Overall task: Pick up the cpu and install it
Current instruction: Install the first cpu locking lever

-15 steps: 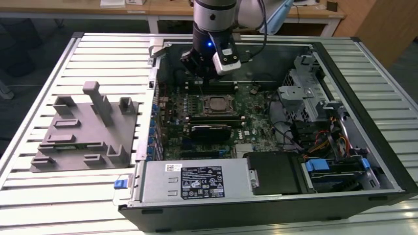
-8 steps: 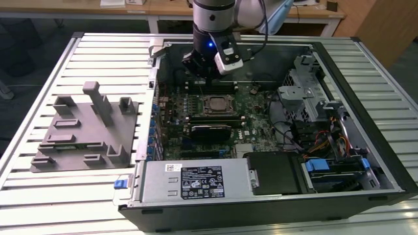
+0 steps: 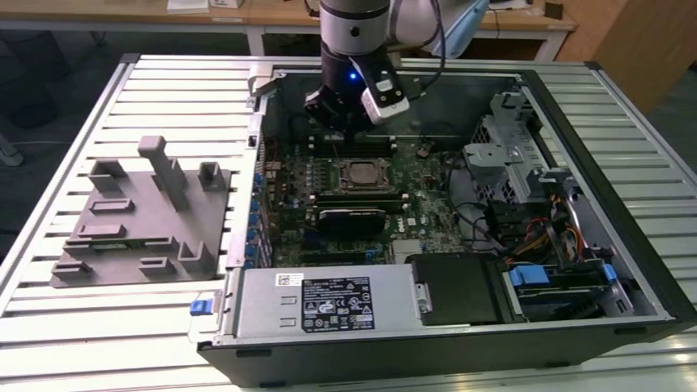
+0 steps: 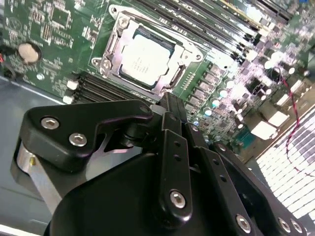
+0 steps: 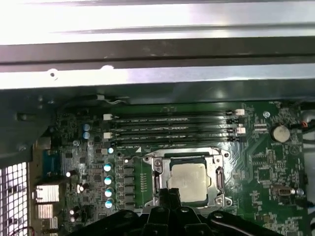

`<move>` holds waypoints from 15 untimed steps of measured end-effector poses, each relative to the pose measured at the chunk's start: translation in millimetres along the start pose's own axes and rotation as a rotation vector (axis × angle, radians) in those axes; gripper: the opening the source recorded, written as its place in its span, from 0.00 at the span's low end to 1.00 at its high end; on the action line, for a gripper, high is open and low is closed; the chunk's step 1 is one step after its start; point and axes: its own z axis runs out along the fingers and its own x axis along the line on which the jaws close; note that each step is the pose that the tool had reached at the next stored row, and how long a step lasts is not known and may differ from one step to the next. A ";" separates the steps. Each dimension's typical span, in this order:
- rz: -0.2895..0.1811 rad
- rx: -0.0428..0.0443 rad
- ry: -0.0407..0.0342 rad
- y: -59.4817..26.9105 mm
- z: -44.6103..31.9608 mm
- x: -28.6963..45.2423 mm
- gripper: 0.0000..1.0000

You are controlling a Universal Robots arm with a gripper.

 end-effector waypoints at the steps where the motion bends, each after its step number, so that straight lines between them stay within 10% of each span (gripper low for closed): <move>1: -0.014 -0.0003 0.0008 0.0 0.3 0.1 0.11; 15: -0.025 -0.0005 0.0004 2.4 2.8 23.4 0.11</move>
